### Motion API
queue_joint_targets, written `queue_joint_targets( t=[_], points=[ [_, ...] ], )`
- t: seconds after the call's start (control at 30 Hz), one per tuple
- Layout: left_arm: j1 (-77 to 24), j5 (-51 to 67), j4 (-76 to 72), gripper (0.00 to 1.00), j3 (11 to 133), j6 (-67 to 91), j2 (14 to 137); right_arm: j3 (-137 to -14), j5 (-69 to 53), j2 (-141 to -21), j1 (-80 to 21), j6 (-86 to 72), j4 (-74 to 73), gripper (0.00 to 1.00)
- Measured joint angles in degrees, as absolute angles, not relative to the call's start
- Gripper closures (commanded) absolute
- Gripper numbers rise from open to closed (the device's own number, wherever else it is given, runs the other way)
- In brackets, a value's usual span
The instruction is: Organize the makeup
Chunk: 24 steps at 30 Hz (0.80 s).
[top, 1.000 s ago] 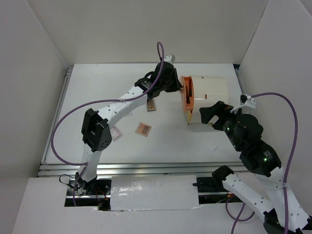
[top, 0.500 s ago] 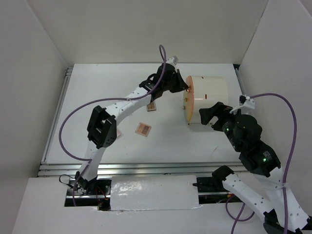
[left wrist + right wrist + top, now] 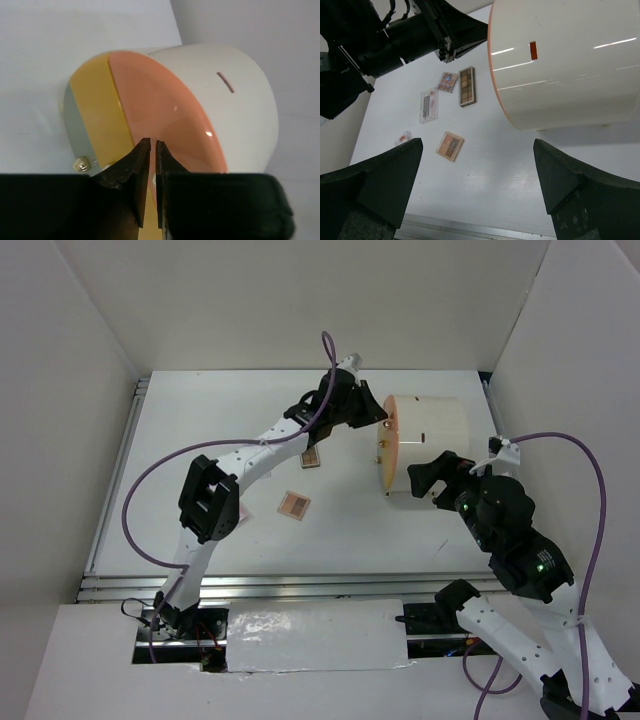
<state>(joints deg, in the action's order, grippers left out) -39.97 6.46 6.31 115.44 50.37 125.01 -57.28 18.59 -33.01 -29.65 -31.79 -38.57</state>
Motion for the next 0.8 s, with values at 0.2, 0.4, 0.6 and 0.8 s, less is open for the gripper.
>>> queue_joint_targets(
  t=[0.2, 0.4, 0.6, 0.8],
  points=[
    [-39.0, 2.8, 5.1, 0.5, 104.7, 55.4, 122.2, -56.9, 18.2, -32.9, -29.6, -31.7, -38.5, 0.0],
    [-36.1, 4.8, 2.7, 0.42, 97.5, 58.8, 121.8, -56.7, 17.5, -33.0, -29.6, -31.6, -38.5, 0.0],
    [-34.5, 10.6, -7.7, 0.32, 96.9, 61.9, 122.2, -56.7, 17.1, -33.3, -29.6, -31.5, -38.2, 0.0],
    [-34.5, 16.8, -15.0, 0.32, 95.7, 64.9, 125.0, -56.7, 17.1, -33.8, -29.6, -31.2, -38.1, 0.0]
  ],
)
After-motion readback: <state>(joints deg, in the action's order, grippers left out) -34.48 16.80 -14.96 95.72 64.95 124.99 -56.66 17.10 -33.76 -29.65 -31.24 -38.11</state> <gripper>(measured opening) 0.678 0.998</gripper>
